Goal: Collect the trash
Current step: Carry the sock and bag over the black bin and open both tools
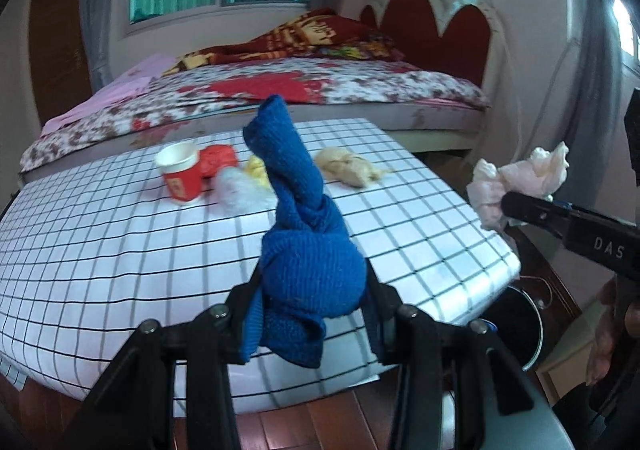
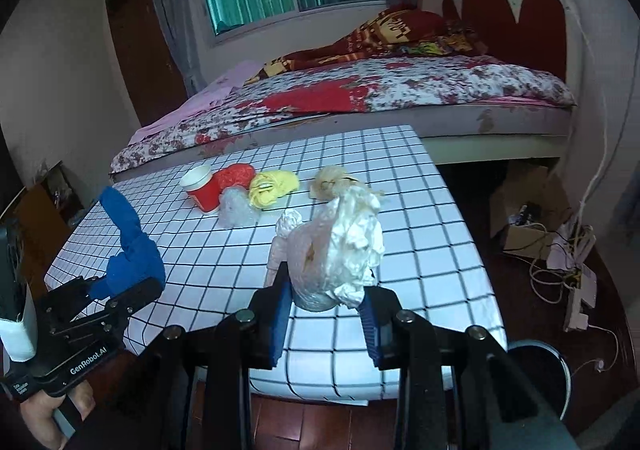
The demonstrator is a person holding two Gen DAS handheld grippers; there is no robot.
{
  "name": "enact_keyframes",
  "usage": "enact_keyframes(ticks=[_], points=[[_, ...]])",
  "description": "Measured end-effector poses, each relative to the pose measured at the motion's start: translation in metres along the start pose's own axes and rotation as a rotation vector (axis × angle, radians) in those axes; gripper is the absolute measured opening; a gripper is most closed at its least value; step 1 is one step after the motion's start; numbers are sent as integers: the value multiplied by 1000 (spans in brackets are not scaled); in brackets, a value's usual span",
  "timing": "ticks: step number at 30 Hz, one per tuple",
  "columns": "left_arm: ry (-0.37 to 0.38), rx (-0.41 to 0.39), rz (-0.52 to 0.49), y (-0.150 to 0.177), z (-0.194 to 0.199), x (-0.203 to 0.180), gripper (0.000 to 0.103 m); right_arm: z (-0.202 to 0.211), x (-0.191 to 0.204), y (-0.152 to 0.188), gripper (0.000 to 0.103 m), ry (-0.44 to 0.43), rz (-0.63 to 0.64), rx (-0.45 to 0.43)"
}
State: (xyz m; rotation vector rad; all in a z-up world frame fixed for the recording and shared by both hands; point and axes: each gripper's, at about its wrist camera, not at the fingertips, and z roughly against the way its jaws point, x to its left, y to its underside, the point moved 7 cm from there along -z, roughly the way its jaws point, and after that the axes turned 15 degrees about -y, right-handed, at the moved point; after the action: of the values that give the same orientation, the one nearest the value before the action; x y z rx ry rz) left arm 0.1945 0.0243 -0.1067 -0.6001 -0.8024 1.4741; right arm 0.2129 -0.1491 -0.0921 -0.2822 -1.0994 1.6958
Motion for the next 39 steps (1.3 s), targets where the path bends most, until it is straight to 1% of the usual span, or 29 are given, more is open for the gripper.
enact_keyframes(ticks=[9, 22, 29, 34, 39], points=[[73, -8, -78, 5, 15, -60, 43, 41, -34, 17, 33, 51, -42, -25], [217, 1, -216, 22, 29, -153, 43, 88, -94, 44, 33, 144, -110, -36], [314, 21, -299, 38, 34, -210, 43, 111, -134, 69, 33, 225, -144, -7], [390, 49, -364, 58, 39, -253, 43, 128, -166, 91, 33, 269, -185, 19], [475, 109, -411, 78, 35, -289, 43, 133, -199, 118, 33, 304, -209, 81]])
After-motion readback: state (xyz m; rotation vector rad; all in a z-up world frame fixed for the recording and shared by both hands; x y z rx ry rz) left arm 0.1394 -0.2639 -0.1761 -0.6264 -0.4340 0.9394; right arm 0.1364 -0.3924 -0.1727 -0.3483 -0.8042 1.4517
